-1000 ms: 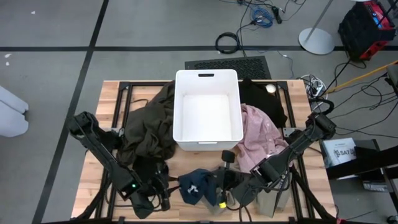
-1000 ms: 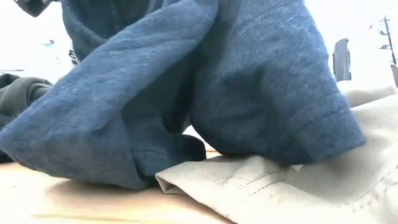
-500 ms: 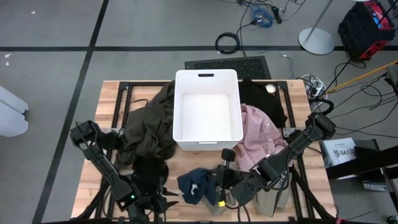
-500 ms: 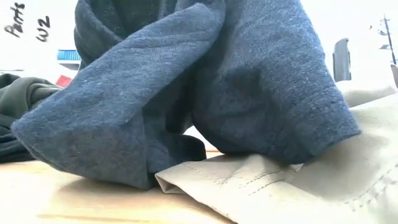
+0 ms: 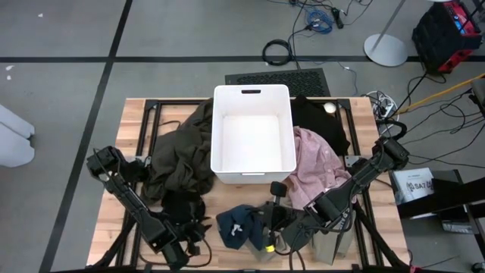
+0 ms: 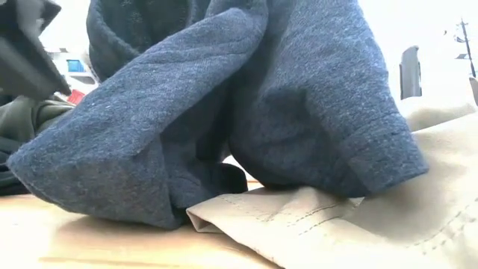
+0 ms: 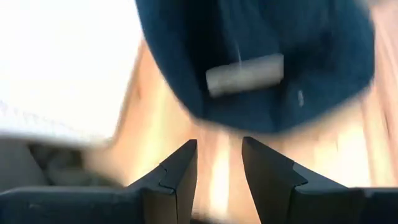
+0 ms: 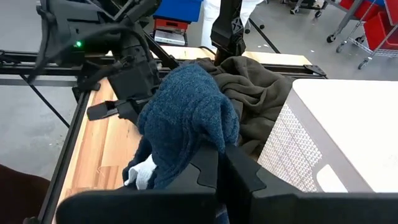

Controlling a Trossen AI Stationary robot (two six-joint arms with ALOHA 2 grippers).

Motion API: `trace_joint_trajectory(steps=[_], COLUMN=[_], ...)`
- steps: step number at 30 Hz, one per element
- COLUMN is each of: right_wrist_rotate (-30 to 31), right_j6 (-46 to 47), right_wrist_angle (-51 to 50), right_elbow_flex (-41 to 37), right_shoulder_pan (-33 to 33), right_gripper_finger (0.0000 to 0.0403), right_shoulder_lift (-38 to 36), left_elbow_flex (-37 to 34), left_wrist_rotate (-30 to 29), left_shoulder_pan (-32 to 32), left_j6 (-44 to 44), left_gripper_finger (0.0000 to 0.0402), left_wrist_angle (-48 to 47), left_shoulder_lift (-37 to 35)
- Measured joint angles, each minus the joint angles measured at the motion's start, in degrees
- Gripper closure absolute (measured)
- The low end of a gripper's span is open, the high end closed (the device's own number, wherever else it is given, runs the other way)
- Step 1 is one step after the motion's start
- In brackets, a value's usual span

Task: Sort clothes
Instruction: Put the blue shorts into the white laundry bin

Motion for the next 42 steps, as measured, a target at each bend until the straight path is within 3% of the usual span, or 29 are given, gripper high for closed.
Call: trace_joint_trajectory(steps=[5,14,19,28,34,42], right_wrist_rotate=[0.0,0.0,0.0,0.0,0.0,0.0], right_j6=[0.4,1.2,1.2,1.0,0.1,-0.2], right_wrist_angle=[-1.2,-1.3,-1.4,-1.4,-1.4,-1.4], right_elbow_flex=[0.0,0.0,0.0,0.0,0.0,0.0], right_shoulder_pan=[0.0,0.0,0.1,0.1,0.0,0.0], right_gripper_finger=[0.0403,0.0403,0.0403,0.0403,0.0403,0.0403], right_shoulder_lift=[0.0,0.0,0.0,0.0,0.0,0.0], left_elbow_flex=[4.2,18.2,18.6,18.5,18.5,18.5], left_wrist_rotate=[0.8,-8.0,-11.2,-11.1,-10.8,-6.4], left_shoulder_pan=[-1.4,-5.4,-6.2,-3.3,-1.6,-0.5], left_j6=[0.1,16.7,28.9,34.1,37.6,61.2], left_gripper_finger=[0.0265,0.0265,0.0265,0.0265,0.0265,0.0265], left_wrist_angle=[0.3,4.1,15.9,12.1,12.4,12.4], left_shoulder_lift=[0.0,0.0,2.6,12.7,13.9,13.9])
